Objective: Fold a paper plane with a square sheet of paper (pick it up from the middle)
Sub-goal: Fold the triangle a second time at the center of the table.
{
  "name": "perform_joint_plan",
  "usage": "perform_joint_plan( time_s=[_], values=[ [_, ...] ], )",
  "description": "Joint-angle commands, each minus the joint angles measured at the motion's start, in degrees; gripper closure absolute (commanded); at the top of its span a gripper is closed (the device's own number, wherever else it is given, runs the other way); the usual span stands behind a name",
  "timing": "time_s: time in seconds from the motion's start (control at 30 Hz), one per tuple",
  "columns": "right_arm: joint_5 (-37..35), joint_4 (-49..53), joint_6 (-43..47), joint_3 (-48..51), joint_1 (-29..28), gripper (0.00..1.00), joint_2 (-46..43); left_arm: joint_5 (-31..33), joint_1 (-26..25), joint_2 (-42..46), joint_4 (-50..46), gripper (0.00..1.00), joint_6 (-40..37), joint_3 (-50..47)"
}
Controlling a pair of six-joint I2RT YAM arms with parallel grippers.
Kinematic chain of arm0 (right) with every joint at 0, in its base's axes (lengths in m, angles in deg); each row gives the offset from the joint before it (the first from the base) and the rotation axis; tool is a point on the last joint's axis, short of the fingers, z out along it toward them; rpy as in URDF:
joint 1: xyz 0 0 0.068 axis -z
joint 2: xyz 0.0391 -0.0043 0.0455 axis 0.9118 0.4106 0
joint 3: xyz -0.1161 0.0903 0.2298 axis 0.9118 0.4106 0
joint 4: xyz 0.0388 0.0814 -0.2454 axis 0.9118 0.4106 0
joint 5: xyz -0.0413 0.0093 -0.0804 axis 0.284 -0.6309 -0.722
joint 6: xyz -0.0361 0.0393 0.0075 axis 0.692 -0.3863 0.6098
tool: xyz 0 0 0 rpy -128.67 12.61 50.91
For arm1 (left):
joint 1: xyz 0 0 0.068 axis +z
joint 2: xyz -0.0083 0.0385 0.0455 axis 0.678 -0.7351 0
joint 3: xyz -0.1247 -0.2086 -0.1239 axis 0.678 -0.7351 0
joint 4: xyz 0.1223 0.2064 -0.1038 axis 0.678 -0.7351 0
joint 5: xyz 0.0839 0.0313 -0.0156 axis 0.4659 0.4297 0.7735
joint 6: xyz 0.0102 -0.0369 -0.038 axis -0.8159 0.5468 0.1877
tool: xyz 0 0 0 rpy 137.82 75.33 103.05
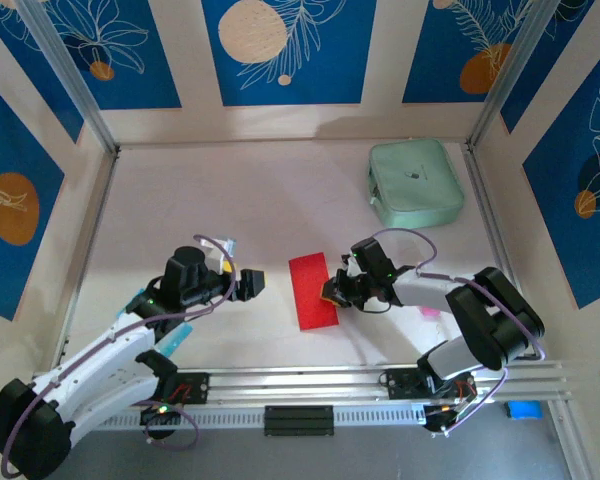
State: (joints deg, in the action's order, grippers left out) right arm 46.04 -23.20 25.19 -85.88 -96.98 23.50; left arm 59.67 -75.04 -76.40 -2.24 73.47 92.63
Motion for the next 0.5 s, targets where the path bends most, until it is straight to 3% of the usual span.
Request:
perform_joint_plan(
  time_s=[0.0,0.13,0.27,0.47],
  values=[
    [2.99,-2.09,0.48,-1.25,0.85,0.82,1.66,-4.40,0.39,-1.39,3.07,0.00,0.70,0.26],
    [4.43,-2.99,1.38,-2.48,1.47,0.75,2.55,-7.51,0.42,-3.13,4.09,0.00,1.07,-0.48],
    [5.52,-3.67,2.71,-2.58,3.18,0.74,3.25,-10.27,0.26,-4.45,3.99,0.04,2.32,-0.35],
    [13.08,-7.68,5.07,-3.20,6.67,0.78,7.57,-10.79,-1.69,-5.04,3.37,0.09,4.63,-0.42]
  ],
)
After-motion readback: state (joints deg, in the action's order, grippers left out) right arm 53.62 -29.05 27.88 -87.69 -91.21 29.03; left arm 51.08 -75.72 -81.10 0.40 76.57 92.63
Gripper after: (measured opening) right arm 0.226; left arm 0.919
